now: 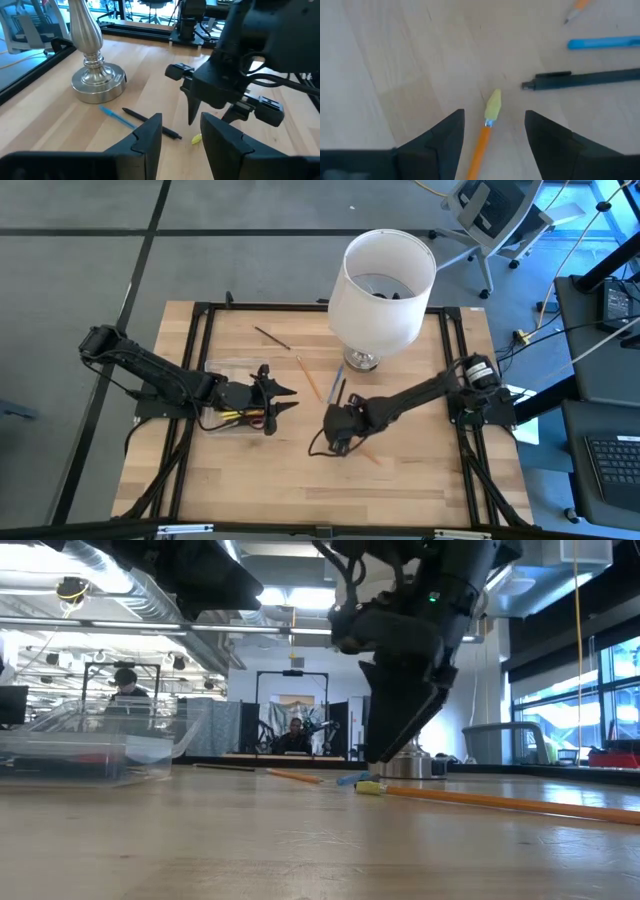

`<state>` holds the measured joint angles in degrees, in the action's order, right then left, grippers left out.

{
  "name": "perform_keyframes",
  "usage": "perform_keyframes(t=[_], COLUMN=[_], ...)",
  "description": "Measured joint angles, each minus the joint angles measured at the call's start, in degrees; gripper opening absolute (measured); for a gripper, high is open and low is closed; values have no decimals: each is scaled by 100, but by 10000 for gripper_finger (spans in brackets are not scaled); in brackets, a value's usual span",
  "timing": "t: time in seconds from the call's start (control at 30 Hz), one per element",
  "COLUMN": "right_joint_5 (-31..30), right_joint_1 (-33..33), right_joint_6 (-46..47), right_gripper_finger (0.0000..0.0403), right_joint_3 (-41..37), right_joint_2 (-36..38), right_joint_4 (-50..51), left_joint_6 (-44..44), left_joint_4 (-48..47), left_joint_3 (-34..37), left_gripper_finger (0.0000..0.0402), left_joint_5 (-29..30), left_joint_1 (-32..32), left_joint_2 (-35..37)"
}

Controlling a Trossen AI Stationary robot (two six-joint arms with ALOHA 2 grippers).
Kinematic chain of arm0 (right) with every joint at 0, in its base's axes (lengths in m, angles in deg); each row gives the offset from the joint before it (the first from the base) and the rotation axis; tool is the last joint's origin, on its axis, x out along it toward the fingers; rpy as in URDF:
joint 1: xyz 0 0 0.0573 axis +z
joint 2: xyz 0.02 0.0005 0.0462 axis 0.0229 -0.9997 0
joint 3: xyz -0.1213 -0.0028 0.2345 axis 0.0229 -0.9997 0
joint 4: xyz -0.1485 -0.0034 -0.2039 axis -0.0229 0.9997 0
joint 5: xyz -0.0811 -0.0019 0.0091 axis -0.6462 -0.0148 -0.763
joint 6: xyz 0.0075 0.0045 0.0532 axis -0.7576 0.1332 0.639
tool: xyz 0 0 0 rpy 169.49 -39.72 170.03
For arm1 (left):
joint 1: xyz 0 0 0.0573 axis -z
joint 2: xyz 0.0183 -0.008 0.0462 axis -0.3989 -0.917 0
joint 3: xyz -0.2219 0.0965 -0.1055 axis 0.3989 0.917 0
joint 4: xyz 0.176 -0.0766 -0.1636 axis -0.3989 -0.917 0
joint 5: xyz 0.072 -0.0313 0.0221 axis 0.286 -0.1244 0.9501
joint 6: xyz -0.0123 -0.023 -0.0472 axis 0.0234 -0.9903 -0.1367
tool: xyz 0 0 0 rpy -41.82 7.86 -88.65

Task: Pick & place school supplies into a supply box
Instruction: Put the yellow pencil into the transparent supply box

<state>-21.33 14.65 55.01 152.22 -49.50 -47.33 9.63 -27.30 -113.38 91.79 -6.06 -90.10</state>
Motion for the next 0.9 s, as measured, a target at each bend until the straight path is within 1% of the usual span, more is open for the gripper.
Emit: perform_keyframes(t=[0.13, 0.23, 0.37, 0.57, 0.67, 0.9], right_joint_5=[264, 291, 353, 275, 312, 430], right_joint_1=[-141, -136, -127, -154, -180, -183], right_joint_6=[-260, -478, -481, -472, -457, -491], right_gripper_finger=[211, 211, 211, 208, 191, 122], right_joint_3=[0, 0, -2, -3, 7, 11], right_joint_2=[1, -76, -225, -380, -413, -420], right_joint_4=[1, -67, -56, -69, -62, -9], left_joint_6=[0, 0, 0, 0, 0, 0], left_joint_4=[1, 2, 2, -13, -11, -11], left_joint_3=[0, 0, 0, 2, 2, 2], left_gripper_finger=[127, 127, 127, 127, 127, 127], left_joint_5=[1, 0, 2, 4, 15, 24], left_joint_1=[0, 0, 0, 0, 0, 0], left_joint_2=[0, 0, 0, 0, 0, 0])
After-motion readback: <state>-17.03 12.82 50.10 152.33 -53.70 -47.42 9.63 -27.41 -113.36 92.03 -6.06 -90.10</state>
